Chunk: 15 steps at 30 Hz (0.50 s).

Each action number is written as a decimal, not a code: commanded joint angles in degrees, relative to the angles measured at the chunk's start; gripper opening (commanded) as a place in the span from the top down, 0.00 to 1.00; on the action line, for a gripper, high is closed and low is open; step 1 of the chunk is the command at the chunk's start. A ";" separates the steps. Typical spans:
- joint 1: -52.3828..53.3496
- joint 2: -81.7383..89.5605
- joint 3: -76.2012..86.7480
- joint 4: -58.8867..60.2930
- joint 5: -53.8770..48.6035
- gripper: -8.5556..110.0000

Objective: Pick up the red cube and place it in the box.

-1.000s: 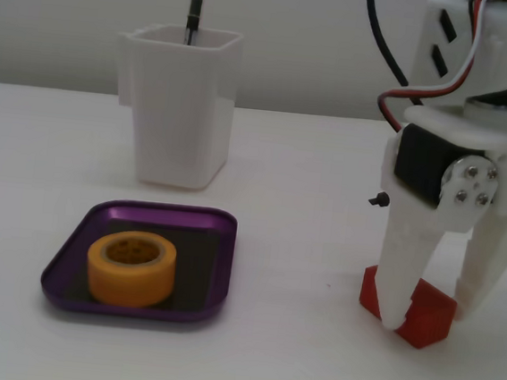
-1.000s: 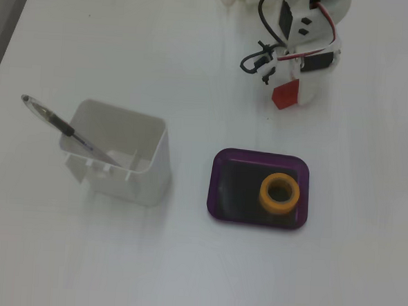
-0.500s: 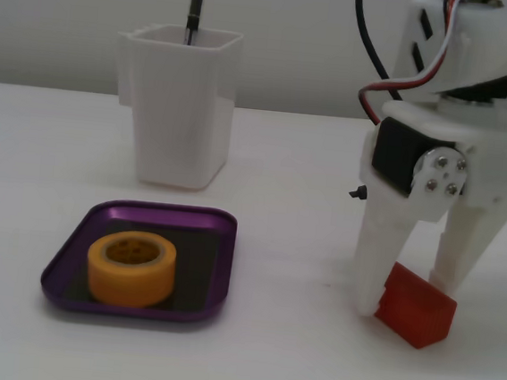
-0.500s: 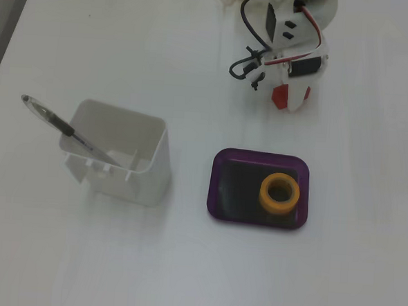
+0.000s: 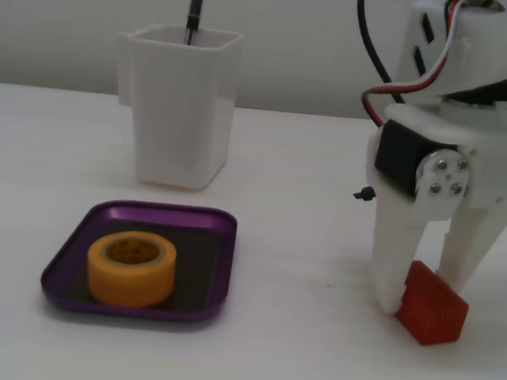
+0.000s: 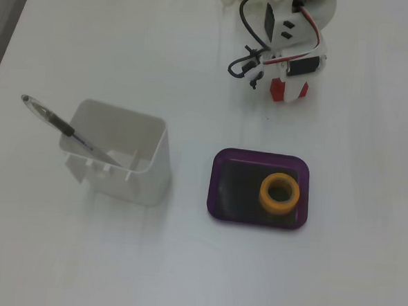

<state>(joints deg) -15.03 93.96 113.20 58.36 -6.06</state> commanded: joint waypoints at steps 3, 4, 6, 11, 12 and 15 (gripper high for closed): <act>1.49 5.36 -12.92 6.68 -0.62 0.93; 2.46 6.68 -16.52 7.91 -0.62 0.93; 4.39 8.17 -22.94 9.23 -0.53 0.93; 7.73 6.59 -33.75 8.53 -0.62 0.93; 8.44 5.01 -35.07 8.44 -0.53 0.93; 10.37 -2.02 -38.23 6.59 -0.09 0.93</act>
<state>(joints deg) -6.06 95.54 80.07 66.71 -6.24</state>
